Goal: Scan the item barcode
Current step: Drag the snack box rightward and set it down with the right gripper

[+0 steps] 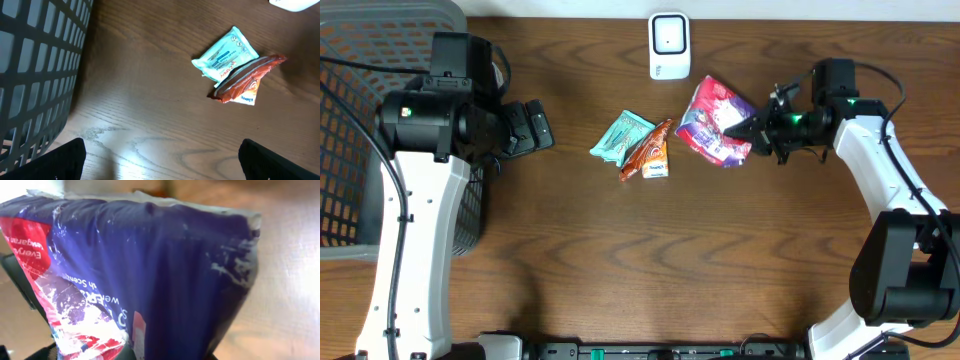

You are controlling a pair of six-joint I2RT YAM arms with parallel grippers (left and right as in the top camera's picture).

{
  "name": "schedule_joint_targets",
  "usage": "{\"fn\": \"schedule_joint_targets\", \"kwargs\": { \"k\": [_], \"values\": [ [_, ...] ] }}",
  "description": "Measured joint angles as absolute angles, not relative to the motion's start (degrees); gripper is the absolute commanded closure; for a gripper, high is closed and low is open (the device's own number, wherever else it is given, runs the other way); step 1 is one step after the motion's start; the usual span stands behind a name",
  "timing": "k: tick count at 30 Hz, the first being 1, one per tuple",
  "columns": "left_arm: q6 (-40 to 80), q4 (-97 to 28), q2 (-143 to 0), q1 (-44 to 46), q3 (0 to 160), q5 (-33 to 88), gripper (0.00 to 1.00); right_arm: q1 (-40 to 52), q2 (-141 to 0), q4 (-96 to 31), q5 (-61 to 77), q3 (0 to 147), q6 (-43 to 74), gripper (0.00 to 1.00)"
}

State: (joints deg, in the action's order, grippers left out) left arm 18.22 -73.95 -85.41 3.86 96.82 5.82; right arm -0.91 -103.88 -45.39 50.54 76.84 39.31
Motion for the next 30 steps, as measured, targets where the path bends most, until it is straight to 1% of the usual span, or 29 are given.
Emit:
{"fn": "schedule_joint_targets", "kwargs": {
  "k": [4, 8, 12, 13, 14, 17, 19, 22, 30],
  "values": [
    [18.22, -73.93, -85.41, 3.86, 96.82, 5.82, 0.02, -0.91, -103.88, -50.41, 48.14, 76.84, 41.69, 0.99],
    [18.22, -73.95, -85.41, 3.86, 96.82, 5.82, 0.02, -0.91, -103.88, -55.51, 38.83, 76.84, 44.01, 0.98],
    [18.22, -73.95, -85.41, 3.86, 96.82, 5.82, 0.02, -0.91, -103.88, -56.49, 30.15, 76.84, 43.70, 0.99],
    [18.22, -73.95, -85.41, 3.86, 96.82, 5.82, 0.02, -0.91, -103.88, -56.53, 28.62, 76.84, 42.83, 0.94],
    [18.22, -73.93, -85.41, 3.86, 96.82, 5.82, 0.02, -0.91, -103.88, -56.55, 27.59, 76.84, 41.91, 0.87],
    [18.22, -73.95, -85.41, 3.86, 96.82, 5.82, 0.02, -0.91, -103.88, -57.67, 25.56, 76.86, 38.98, 0.62],
    [18.22, -73.95, -85.41, 3.84, 96.82, 5.82, 0.02, -0.93, -103.88, -59.55, 25.06, 77.17, 35.86, 0.54],
    [18.22, -73.95, -85.41, 3.86, 96.82, 5.82, 0.02, -0.93, -103.88, -63.33, 24.38, 79.22, 31.53, 0.48],
    [18.22, -73.93, -85.41, 3.86, 96.82, 5.80, 0.02, -0.67, -103.61, -68.64, 24.03, 87.74, 24.47, 0.40]
  ]
}}
